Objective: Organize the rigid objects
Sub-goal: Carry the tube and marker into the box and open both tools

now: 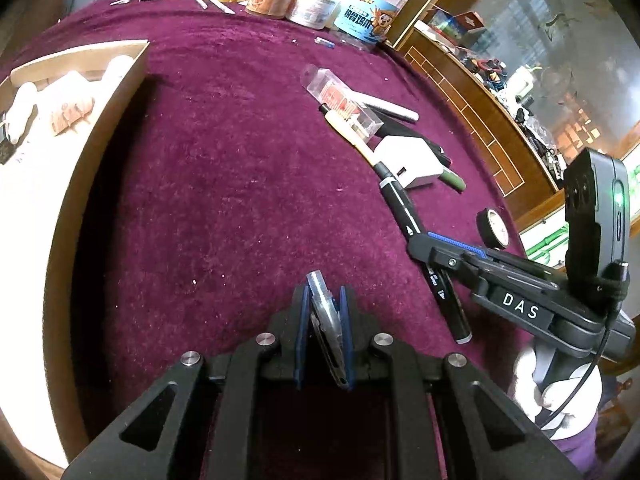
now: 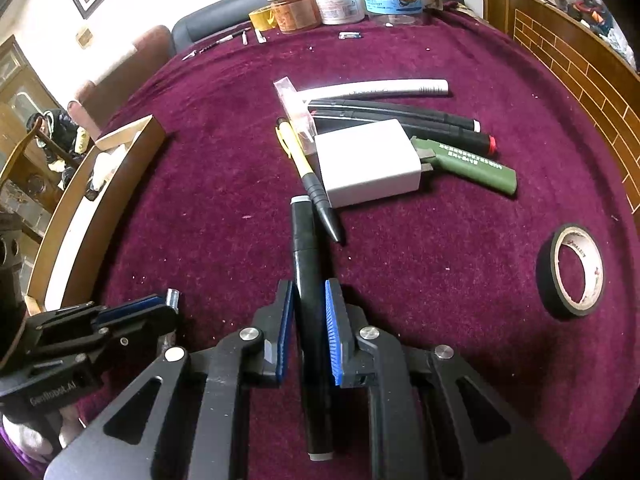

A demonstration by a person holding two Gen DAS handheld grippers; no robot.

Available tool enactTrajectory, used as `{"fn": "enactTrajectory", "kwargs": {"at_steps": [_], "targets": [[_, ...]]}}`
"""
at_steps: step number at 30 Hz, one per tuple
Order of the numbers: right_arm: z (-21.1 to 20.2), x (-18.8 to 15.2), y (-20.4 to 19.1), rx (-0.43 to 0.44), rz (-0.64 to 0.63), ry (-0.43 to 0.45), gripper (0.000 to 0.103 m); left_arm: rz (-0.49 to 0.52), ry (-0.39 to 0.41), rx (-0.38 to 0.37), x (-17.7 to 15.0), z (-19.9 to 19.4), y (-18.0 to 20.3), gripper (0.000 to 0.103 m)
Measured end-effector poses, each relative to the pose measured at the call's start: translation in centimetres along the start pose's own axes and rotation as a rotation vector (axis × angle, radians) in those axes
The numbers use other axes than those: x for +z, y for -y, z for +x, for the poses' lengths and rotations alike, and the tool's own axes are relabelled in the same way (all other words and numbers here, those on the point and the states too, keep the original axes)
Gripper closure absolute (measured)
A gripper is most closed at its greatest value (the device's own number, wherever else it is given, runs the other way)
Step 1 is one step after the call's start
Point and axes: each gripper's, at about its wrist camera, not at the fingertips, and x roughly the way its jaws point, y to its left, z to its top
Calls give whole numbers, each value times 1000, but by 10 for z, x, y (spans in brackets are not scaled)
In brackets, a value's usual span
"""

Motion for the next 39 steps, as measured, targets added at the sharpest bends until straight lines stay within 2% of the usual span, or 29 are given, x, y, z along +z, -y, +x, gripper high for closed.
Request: {"fn": "enactTrajectory", "kwargs": {"at_steps": [2, 5, 8, 9, 10, 11, 14, 15, 16, 21, 24, 28, 32, 36, 39], "targets": [[2, 4, -2, -5, 4, -4, 89, 31, 10, 36, -2, 0, 5, 90], [6, 8, -5, -11, 9, -1, 85, 113, 26, 102, -7, 3, 25, 74], [8, 10, -11, -22, 1, 6, 77, 271, 38, 261, -17, 14, 55, 69], [9, 10, -13, -24, -2, 8, 74, 334, 48, 314, -22, 18, 65, 71], [9, 10, -14, -28, -5, 9, 74, 370, 58, 316, -25, 20, 69, 80], [10, 10, -16, -37, -13, 11, 74, 389, 49, 284, -25, 20, 72, 92], [11, 9, -21, -58, -59, 17, 75, 339, 15, 206, -18, 14, 59, 92], [10, 9, -20, -66, -61, 20, 84, 301, 15, 151, -15, 7, 50, 92], [9, 8, -19, -74, -60, 22, 89, 280, 24, 126, -13, 1, 46, 92], [-2, 4, -12, 23, -6, 44, 90, 176, 123, 31, -5, -49, 24, 92], [-15, 3, -20, 67, -13, 71, 90, 138, 168, 8, -2, -69, 13, 92], [-37, 5, -38, 120, -41, 113, 90, 84, 229, -6, 1, -97, -10, 92], [-56, 11, -63, 195, -71, 141, 90, 14, 297, 23, 3, -128, -46, 92], [-64, 21, -96, 286, -112, 129, 90, -60, 335, 80, 10, -151, -89, 92], [-61, 33, -124, 348, -137, 108, 90, -114, 346, 90, 22, -160, -123, 92]]}}
